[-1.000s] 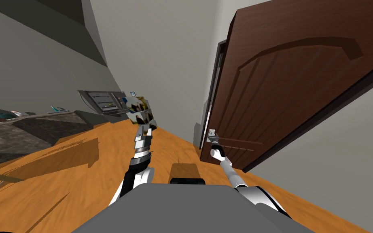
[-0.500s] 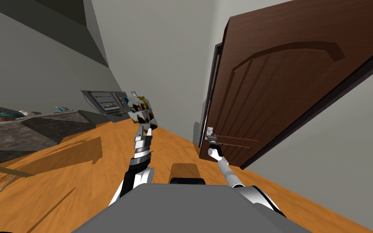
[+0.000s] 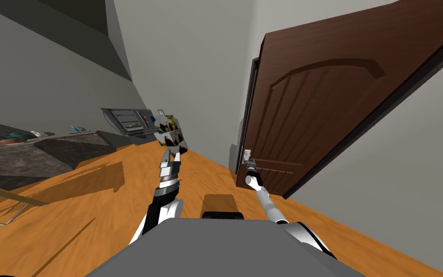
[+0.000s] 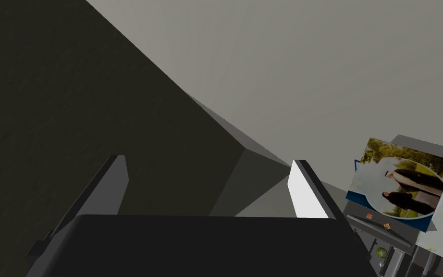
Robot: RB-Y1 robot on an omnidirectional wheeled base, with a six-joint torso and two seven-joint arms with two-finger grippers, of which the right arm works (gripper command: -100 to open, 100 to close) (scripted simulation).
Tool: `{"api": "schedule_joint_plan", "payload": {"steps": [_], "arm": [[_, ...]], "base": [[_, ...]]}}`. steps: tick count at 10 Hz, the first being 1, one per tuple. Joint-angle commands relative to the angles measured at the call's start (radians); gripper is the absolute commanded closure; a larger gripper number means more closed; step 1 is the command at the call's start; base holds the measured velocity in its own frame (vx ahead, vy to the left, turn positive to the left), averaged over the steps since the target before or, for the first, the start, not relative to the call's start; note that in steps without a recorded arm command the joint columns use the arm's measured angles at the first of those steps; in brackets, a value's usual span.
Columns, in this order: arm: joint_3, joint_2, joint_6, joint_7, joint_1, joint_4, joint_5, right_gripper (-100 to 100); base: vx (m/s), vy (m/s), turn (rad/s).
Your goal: Pull the door open
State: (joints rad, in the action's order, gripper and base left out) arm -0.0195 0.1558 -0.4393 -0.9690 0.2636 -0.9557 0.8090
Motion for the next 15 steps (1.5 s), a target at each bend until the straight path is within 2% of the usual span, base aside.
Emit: {"api": "schedule_joint_plan", "payload": {"steps": [1, 2, 3, 4, 5, 6, 7, 8, 9, 10, 15], "arm": [[0.006, 0.032, -0.004, -0.025, -0.011, 0.004, 0.007, -100], [0.011, 0.054, -0.007, -0.043, -0.018, 0.006, 0.012, -100], [0.013, 0.066, -0.009, -0.052, -0.022, 0.008, 0.014, -100], [0.013, 0.066, -0.009, -0.052, -0.022, 0.008, 0.014, -100], [0.015, 0.078, -0.01, -0.062, -0.026, 0.009, 0.017, -100], [0.019, 0.1, -0.013, -0.079, -0.033, 0.012, 0.022, -100], [0.021, 0.11, -0.014, -0.087, -0.036, 0.013, 0.024, -100], [0.025, 0.13, -0.017, -0.103, -0.043, 0.015, 0.028, -100], [0.025, 0.119, -0.012, -0.09, -0.042, 0.008, 0.027, -100], [0.025, 0.119, -0.012, -0.09, -0.042, 0.008, 0.027, 100], [0.025, 0.119, -0.012, -0.09, -0.042, 0.008, 0.027, 100]], "base": [[0.06, 0.016, 0.141], [0.147, 0.021, 0.197], [0.164, 0.025, 0.113], [0.103, -0.009, 0.016], [0.066, -0.022, 0.063], [0.091, -0.02, 0.125], [0.102, -0.021, 0.103], [0.107, -0.006, 0.097], [0.047, -0.004, 0.015], [-0.008, -0.002, -0.019], [-0.007, -0.001, 0.0]]}}
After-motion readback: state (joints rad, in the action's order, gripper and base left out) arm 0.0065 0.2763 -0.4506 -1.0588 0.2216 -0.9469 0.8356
